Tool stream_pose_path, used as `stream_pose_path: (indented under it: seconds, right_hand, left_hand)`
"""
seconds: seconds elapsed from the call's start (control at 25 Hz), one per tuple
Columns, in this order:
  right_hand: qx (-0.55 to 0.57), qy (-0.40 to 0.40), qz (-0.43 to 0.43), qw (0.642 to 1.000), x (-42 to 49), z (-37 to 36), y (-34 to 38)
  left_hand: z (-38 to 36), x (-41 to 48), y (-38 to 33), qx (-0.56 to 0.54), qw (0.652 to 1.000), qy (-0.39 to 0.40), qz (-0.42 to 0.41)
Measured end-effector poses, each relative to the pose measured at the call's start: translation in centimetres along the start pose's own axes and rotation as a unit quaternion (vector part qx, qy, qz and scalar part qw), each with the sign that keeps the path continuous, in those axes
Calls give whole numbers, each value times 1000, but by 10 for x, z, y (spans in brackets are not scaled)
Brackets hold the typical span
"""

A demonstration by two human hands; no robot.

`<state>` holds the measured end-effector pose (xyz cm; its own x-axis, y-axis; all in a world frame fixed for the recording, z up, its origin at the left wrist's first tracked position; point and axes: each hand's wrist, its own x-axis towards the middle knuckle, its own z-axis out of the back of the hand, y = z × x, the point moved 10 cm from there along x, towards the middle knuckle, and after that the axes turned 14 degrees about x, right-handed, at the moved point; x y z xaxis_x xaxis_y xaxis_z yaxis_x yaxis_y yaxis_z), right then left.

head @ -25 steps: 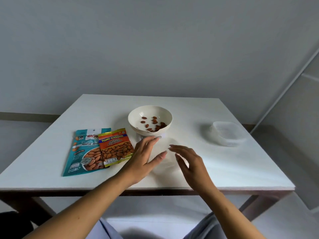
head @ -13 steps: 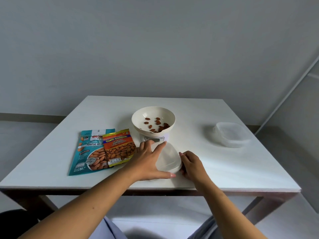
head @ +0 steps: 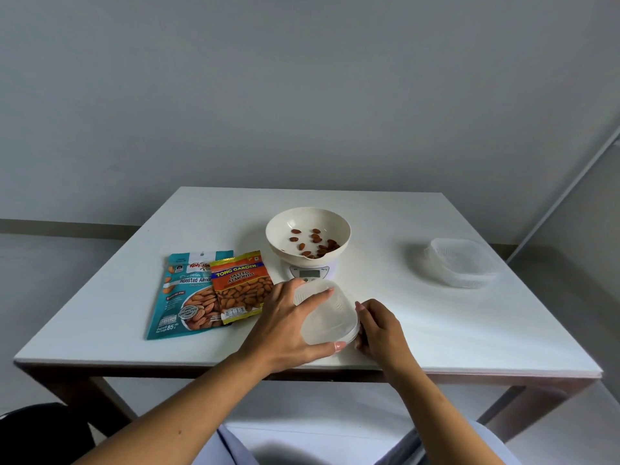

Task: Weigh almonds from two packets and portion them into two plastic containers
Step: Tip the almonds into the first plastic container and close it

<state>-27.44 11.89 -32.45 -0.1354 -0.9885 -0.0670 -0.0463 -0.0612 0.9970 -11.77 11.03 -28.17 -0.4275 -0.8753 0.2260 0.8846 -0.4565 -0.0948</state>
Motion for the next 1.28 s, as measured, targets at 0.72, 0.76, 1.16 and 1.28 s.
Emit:
stream_pose_path:
  seconds: [0.72, 0.76, 1.16, 1.28]
  right_hand:
    - [-35, 3, -4, 999, 4, 1, -1]
    - [-34, -6, -3, 999, 4, 2, -1]
    - [-209, -62, 56, 974, 43, 13, 41]
    - [-139, -81, 24, 987, 89, 7, 60]
  left_hand:
    - [11, 14, 2, -85, 995, 8, 45]
    - [17, 15, 6, -151, 987, -2, 45]
    - [23, -45, 126, -466, 810, -306, 183]
    - [13, -46, 137, -481, 792, -309, 214]
